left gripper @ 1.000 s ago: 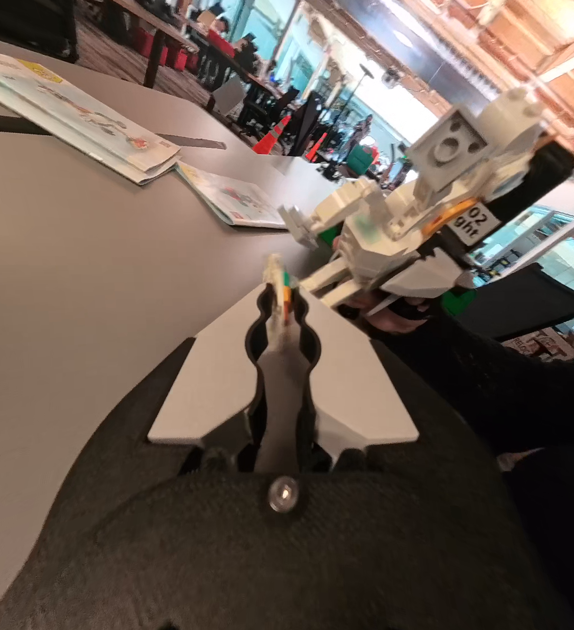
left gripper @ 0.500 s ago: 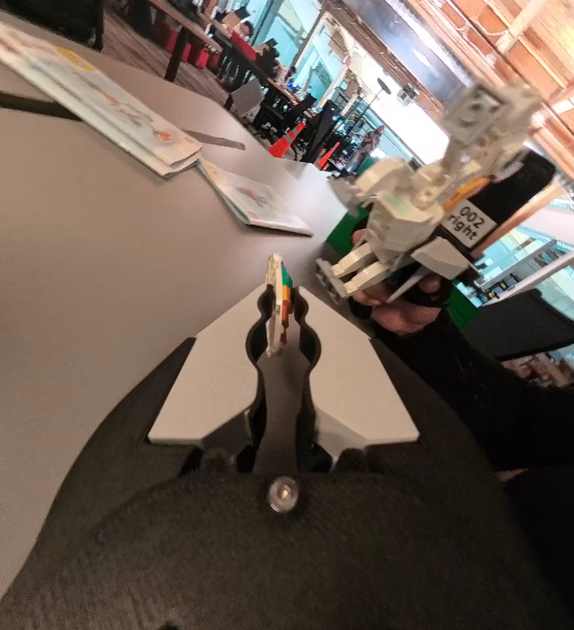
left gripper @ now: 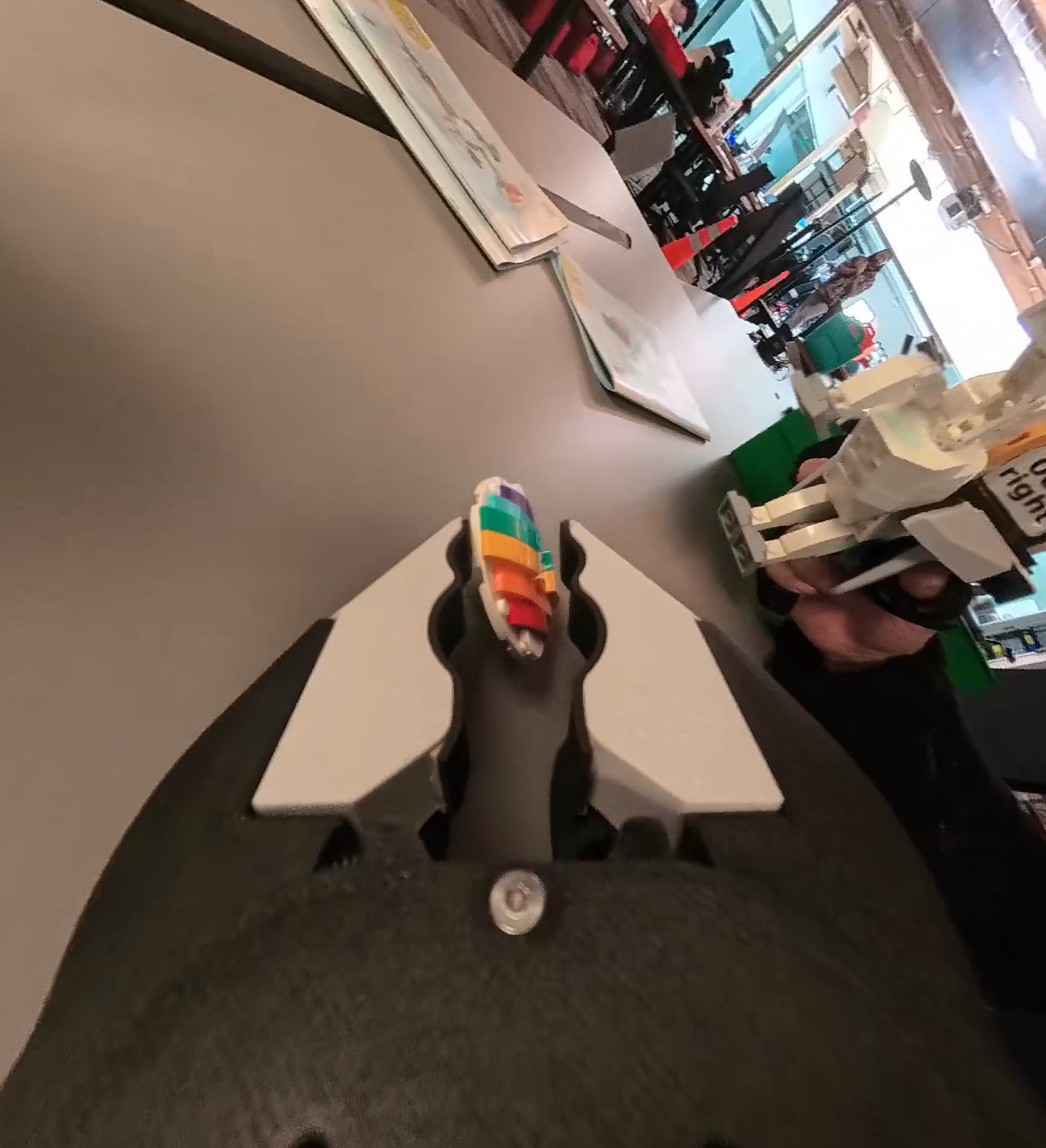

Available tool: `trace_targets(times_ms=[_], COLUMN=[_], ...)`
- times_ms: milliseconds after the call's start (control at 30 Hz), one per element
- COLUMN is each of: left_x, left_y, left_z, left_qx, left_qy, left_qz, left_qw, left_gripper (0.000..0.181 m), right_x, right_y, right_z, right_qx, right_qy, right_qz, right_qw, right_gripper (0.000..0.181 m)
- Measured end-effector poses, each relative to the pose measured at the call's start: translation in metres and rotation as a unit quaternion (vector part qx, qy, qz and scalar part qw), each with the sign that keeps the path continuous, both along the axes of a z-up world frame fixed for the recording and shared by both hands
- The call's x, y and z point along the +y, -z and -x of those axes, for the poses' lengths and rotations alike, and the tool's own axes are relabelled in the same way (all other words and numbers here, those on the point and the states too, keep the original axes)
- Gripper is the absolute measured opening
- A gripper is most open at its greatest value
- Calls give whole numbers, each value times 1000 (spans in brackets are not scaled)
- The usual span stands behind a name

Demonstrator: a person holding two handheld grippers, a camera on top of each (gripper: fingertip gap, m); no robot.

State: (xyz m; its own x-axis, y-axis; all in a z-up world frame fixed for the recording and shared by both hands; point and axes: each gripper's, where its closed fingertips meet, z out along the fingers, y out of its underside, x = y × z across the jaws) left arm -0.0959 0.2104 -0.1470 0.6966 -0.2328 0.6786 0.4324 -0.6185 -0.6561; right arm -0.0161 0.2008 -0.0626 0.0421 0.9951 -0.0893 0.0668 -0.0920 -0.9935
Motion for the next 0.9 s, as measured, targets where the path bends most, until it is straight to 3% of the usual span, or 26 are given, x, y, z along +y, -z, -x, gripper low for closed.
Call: trace_targets(times_ms=[33, 300, 367, 500, 633, 733, 900], left_x=[1, 8, 9, 2, -18, -32, -41], left_y=[1, -5, -11, -45, -69, -80, -85], left_z=[2, 21, 25, 1, -39, -58, -64], left_qx=[6, 71, 84, 73, 22, -54, -122], left_qy=[-7, -93, -107, -48, 55, 120, 157], left_qz=[1, -31, -50, -173, -251, -267, -261], left_qw=[1000, 993, 989, 981, 966, 955, 945], left_gripper=[32, 89, 96, 110, 103, 89, 79], right_x=[1, 6, 7, 1, -12, -16, -28], right_y=[1, 7, 6, -2, -11, -14, -23], right_z=[0, -5, -6, -7, -8, -7, -6], right_qx=[-2, 0, 10, 52, 93, 104, 129], right_qy=[0, -5, -10, -53, -118, -138, -181], right_qz=[3, 42, 61, 127, 185, 201, 228], right_qw=[1000, 999, 998, 989, 971, 964, 948], right_gripper=[35, 35, 35, 35, 35, 35, 35])
